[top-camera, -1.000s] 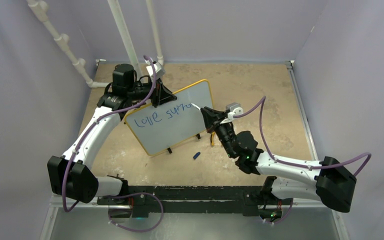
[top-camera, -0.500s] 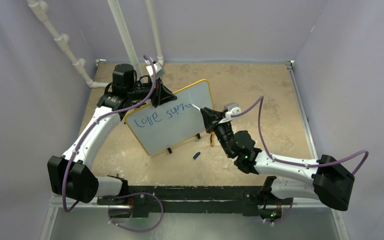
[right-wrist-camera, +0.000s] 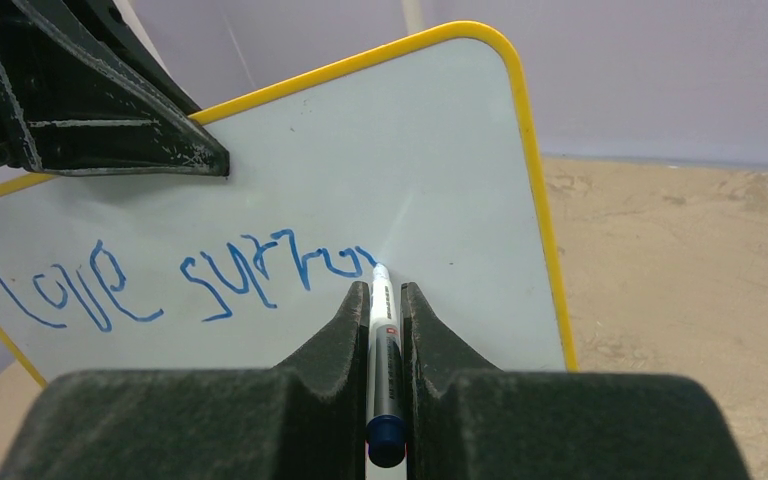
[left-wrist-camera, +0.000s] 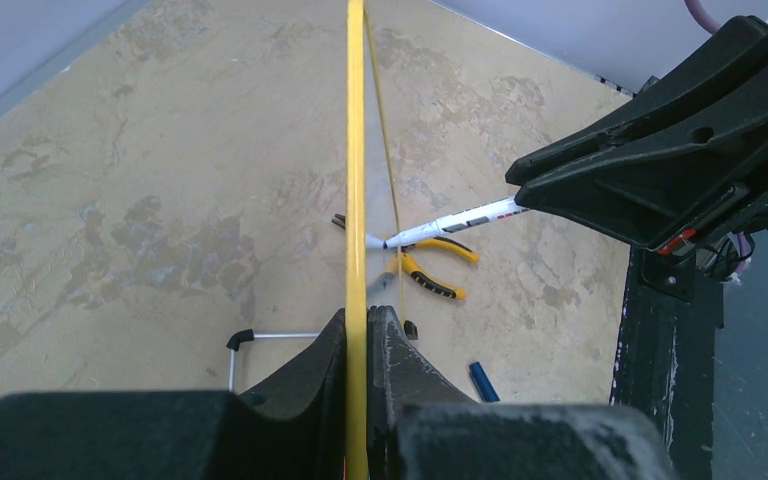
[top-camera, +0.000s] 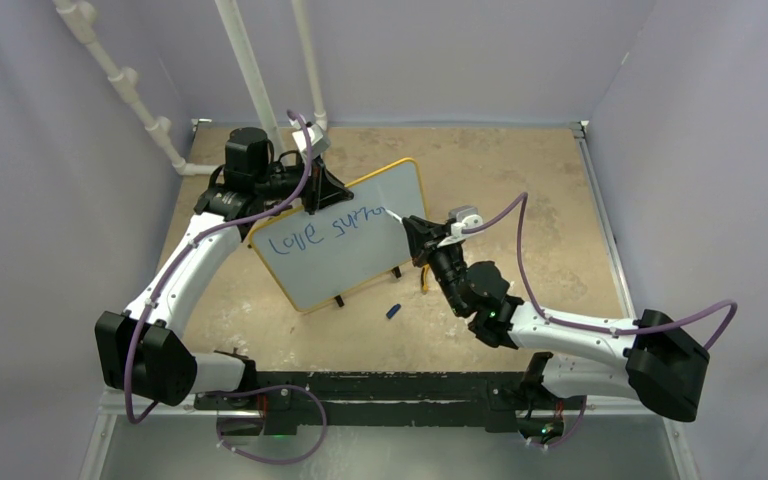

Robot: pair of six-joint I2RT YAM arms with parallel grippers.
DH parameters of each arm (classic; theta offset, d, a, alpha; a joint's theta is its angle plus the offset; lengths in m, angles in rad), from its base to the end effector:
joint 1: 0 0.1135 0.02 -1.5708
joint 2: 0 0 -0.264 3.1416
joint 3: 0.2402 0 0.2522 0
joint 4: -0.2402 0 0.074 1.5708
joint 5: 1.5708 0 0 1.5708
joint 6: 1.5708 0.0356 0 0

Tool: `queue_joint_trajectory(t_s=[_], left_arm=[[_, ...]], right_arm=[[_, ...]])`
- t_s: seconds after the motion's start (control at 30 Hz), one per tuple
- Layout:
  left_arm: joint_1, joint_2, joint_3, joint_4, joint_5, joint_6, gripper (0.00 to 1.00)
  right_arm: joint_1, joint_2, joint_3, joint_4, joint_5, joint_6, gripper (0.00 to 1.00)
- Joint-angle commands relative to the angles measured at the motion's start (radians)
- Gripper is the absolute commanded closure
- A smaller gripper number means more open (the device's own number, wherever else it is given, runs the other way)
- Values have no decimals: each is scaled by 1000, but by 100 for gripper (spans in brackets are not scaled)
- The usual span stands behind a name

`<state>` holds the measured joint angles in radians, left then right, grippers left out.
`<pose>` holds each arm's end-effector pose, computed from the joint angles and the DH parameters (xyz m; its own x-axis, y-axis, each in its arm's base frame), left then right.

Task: Write a sentence on the whiteboard

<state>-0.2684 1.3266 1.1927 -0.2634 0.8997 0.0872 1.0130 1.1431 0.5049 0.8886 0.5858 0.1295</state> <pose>0.2776 -0.1053 0.3592 -0.2967 0.1378 -0.9450 0.8904 0.3976 -0.2216 0.1455 0.1961 0.2817 0.0754 0.3241 -0.9430 -0.4368 0.8609 0.2610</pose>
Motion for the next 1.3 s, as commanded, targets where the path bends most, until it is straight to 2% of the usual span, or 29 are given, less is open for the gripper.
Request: queue_joint_trajectory(t_s=[0.0,0.4,0.9,1.27], left_arm=[[-8,40,-53,-87,28,29,100],[-7,39,-53,-88,29,30,100],[-7,39,-53,-88,30,29,100],[-6,39,-53,-88,30,30,100]], right_arm=[[-7,-5,38,46,34,-40,100],[-7,-2,63,79,29,-69,100],[-7,-13,-1,-22,64,45,100],[-7,-69,7,-2,77,2,100]])
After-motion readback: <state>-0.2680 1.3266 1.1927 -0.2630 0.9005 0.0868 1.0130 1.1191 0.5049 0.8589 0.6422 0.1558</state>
